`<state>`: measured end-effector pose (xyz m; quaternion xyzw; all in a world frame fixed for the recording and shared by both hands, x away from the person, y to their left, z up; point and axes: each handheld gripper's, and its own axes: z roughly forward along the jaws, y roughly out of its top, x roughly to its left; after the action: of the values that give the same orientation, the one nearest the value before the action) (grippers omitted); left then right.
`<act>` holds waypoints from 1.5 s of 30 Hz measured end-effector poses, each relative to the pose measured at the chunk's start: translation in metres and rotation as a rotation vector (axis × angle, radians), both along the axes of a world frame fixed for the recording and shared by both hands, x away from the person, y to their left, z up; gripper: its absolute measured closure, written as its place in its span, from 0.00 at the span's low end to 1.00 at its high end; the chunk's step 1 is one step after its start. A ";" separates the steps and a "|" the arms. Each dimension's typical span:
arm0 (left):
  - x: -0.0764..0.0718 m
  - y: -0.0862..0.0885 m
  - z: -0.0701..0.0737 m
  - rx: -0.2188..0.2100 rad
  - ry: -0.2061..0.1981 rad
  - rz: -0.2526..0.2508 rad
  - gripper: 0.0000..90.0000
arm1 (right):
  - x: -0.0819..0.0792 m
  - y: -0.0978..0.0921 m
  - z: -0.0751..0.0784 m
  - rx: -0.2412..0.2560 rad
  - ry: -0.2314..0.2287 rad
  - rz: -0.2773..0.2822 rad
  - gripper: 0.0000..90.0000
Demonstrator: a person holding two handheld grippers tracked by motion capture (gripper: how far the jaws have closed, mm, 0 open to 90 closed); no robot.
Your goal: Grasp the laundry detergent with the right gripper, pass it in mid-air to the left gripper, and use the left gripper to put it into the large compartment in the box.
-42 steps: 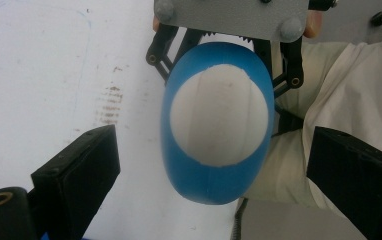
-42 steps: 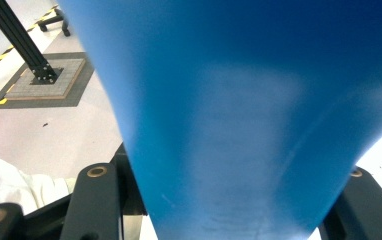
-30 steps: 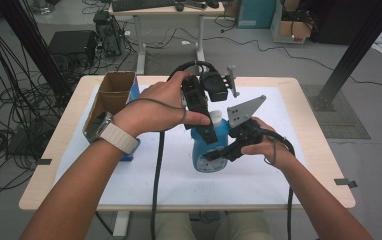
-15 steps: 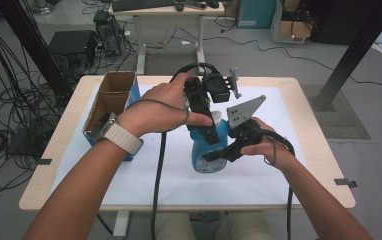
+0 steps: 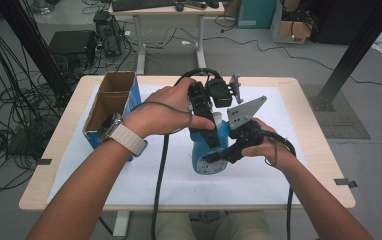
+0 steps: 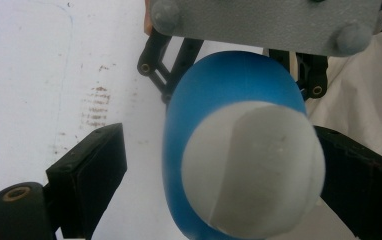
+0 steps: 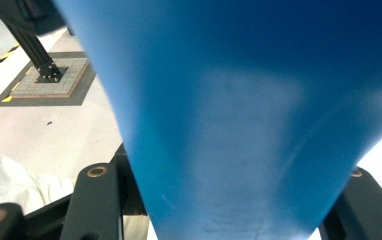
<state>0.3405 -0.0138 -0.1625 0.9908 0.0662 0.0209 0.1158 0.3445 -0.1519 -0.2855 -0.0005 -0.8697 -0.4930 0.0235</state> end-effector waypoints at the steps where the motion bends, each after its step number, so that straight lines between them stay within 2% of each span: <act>1: 0.000 0.000 0.000 0.003 0.001 -0.002 0.14 | 0.000 0.000 0.000 0.000 0.001 -0.003 0.48; 3: 0.000 -0.001 -0.001 0.008 0.005 -0.005 0.15 | -0.001 0.001 0.000 -0.001 0.007 0.009 0.48; 4: -0.001 -0.001 -0.003 -0.007 0.010 0.012 0.16 | -0.001 0.000 0.000 -0.005 0.003 -0.005 0.48; 6: -0.002 -0.002 -0.004 -0.007 0.014 0.017 0.17 | -0.003 0.001 0.000 -0.001 0.005 -0.011 0.48; 12: -0.002 -0.002 -0.006 -0.006 0.024 0.011 0.19 | -0.003 0.000 0.000 0.000 0.003 -0.008 0.48; 13: -0.002 -0.002 -0.009 -0.032 0.031 0.013 0.20 | -0.004 0.000 0.000 -0.001 0.003 -0.009 0.48; 15: -0.001 -0.002 -0.009 -0.033 0.034 0.012 0.21 | -0.004 0.000 -0.001 -0.003 0.004 -0.006 0.48; 16: -0.001 -0.003 -0.007 -0.006 0.031 0.009 0.21 | -0.004 0.001 -0.001 -0.004 0.003 -0.006 0.48; 17: -0.001 -0.003 -0.007 -0.008 0.031 0.007 0.21 | -0.004 0.001 -0.001 -0.005 0.006 0.001 0.48; 18: 0.001 -0.003 -0.006 0.011 0.028 -0.023 0.21 | -0.003 0.001 -0.001 -0.012 0.006 0.015 0.48; 19: 0.000 -0.003 -0.008 -0.007 0.035 0.000 0.23 | -0.003 0.002 -0.002 -0.011 0.007 0.014 0.48; 20: 0.001 -0.003 -0.007 0.010 0.036 -0.022 0.24 | -0.003 0.002 -0.002 -0.011 0.008 0.013 0.48; 21: 0.001 -0.003 -0.007 0.010 0.036 -0.022 0.26 | -0.003 0.002 -0.002 -0.011 0.008 0.013 0.48; 22: 0.000 -0.003 -0.009 -0.008 0.037 -0.002 0.26 | -0.003 0.002 -0.002 -0.012 0.010 0.012 0.48; 23: 0.000 -0.003 -0.009 -0.008 0.039 -0.003 0.27 | -0.004 0.001 -0.001 -0.014 0.004 -0.003 0.48; 27: -0.001 -0.003 -0.009 -0.009 0.042 -0.014 0.30 | -0.004 0.001 -0.001 -0.018 0.005 0.000 0.48; 28: -0.001 -0.003 -0.010 -0.022 0.049 -0.008 0.32 | -0.003 0.001 -0.002 -0.017 0.000 0.002 0.48; 32: -0.001 -0.003 -0.009 -0.008 0.051 -0.023 0.35 | -0.003 0.002 -0.002 -0.019 0.005 0.007 0.48; 33: 0.000 -0.003 -0.008 -0.005 0.067 -0.044 0.37 | -0.004 0.002 -0.002 -0.018 0.010 0.006 0.48; 35: -0.001 -0.003 -0.008 -0.014 0.070 -0.034 0.41 | -0.003 0.002 -0.002 -0.012 0.007 0.015 0.48; 37: -0.002 -0.003 -0.008 -0.009 0.059 -0.033 0.41 | -0.003 0.002 -0.003 -0.014 0.003 0.014 0.48; 39: -0.003 -0.003 -0.009 -0.007 0.067 -0.031 0.41 | -0.003 0.002 -0.003 -0.017 0.007 0.019 0.48; 40: -0.004 -0.003 -0.011 -0.030 0.062 -0.025 0.41 | -0.003 0.002 -0.003 -0.017 0.007 0.021 0.48; 41: -0.002 -0.003 -0.008 0.021 0.054 -0.060 0.42 | -0.003 0.002 -0.003 -0.018 0.008 0.021 0.48; 42: -0.002 -0.003 -0.010 0.003 0.053 -0.060 0.42 | -0.003 0.002 -0.003 -0.020 0.005 0.022 0.48; 45: -0.002 -0.004 -0.010 0.002 0.051 -0.063 0.42 | -0.004 0.003 -0.004 -0.023 0.001 0.019 0.48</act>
<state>0.3381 -0.0174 -0.1728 0.9927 0.0380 -0.0077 0.1139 0.3408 -0.1494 -0.2891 0.0069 -0.8752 -0.4828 0.0287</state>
